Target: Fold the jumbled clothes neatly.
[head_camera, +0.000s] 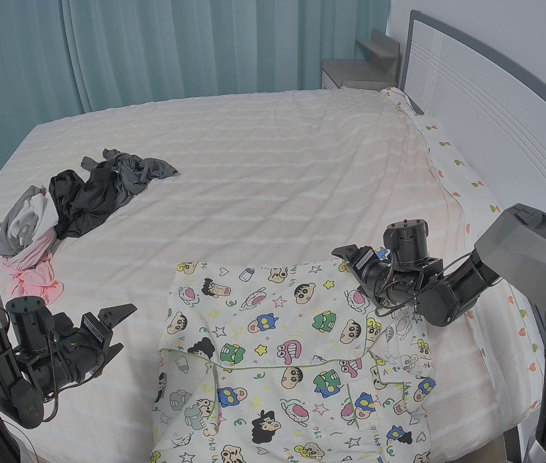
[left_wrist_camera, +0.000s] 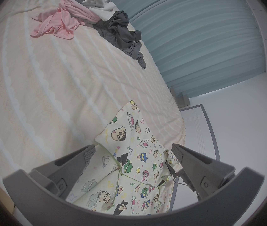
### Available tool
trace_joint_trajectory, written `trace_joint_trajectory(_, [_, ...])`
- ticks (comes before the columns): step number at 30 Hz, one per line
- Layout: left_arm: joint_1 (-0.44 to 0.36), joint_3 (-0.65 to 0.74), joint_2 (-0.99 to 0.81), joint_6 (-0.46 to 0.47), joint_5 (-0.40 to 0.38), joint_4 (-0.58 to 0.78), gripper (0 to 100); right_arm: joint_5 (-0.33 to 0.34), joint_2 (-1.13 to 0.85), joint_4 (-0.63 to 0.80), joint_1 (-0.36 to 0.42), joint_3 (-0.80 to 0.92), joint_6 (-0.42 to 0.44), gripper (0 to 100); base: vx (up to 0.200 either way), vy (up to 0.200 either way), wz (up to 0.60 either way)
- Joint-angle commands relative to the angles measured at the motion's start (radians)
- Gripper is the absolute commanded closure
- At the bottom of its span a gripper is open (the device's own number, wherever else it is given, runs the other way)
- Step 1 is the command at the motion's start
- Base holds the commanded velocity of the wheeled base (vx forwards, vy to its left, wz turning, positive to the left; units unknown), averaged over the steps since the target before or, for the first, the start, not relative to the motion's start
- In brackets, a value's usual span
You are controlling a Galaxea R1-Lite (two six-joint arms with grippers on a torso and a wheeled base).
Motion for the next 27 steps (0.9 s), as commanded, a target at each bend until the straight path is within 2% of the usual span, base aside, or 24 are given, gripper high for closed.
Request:
trace_joint_trajectory(1, [0.005,0.002,0.016,0.000,0.000,-0.018,0,-0.037,0.075,-0.001,-0.031,-0.033,-0.041,0,0.000,0.000,0.00])
trace_joint_trajectory(4, [0.005,0.001,0.016,0.000,0.000,-0.018,0,-0.053,0.075,-0.005,-0.041,-0.030,-0.067,0,0.000,0.000,0.00])
trace_joint_trajectory(7, [0.005,0.001,0.016,0.000,0.000,-0.018,0,-0.103,0.072,-0.011,-0.057,-0.026,-0.102,0,0.000,0.000,0.00])
trace_joint_trajectory(13, [0.008,0.001,0.016,0.000,0.000,-0.018,0,-0.125,0.070,-0.080,-0.060,-0.023,-0.137,0,0.000,0.000,0.00])
trace_joint_trajectory(17, [0.011,-0.001,0.016,0.000,0.000,-0.018,0,-0.163,0.061,-0.086,-0.055,-0.027,-0.163,0,0.000,0.000,0.00])
trace_joint_trajectory(27, [0.014,-0.001,0.016,0.000,0.000,-0.018,0,-0.159,0.084,-0.191,-0.055,-0.162,-0.245,0,0.000,0.000,0.00])
